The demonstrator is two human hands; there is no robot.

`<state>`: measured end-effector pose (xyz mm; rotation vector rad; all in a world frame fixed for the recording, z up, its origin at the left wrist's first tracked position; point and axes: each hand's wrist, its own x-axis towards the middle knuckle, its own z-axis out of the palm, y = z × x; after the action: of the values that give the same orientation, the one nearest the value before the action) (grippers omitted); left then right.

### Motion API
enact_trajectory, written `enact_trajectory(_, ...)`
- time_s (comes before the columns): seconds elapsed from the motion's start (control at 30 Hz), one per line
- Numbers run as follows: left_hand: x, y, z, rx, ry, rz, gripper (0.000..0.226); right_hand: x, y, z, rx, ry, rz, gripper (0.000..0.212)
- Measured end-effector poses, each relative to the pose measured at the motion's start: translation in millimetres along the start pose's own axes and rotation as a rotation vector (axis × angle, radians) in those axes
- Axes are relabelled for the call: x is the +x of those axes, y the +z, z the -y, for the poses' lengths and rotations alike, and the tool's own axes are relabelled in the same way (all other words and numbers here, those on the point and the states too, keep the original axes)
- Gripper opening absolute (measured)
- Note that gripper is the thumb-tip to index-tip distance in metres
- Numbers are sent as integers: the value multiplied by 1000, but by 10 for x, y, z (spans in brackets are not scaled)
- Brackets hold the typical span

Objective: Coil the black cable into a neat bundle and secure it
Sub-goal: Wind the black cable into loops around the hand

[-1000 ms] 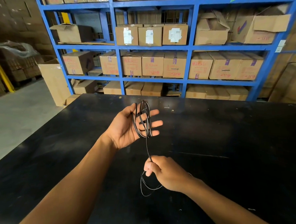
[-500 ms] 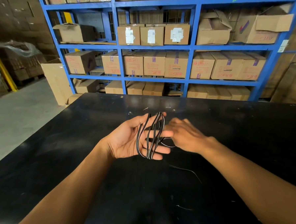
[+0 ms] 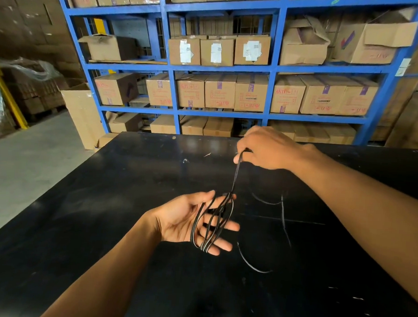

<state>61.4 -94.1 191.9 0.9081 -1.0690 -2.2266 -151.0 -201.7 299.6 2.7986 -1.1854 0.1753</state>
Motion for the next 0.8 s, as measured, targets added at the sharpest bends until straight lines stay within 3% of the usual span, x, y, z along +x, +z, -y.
enact_trajectory(0.1,61,-73,59,-54,30,-99,50,12,-75,42,135,103,27,38)
enact_trajectory(0.27,149,-165,-5,-126,114,-327,51,-47,-75,318,207,112,70,45)
enact_trajectory(0.4,141,-298,-149,-237,252,-481,56,-188,-49,579,319,94,109,40)
enact_trajectory(0.8,40,-371,-511,-348,472,-469,57,-660,504,1151,873,145,412,31)
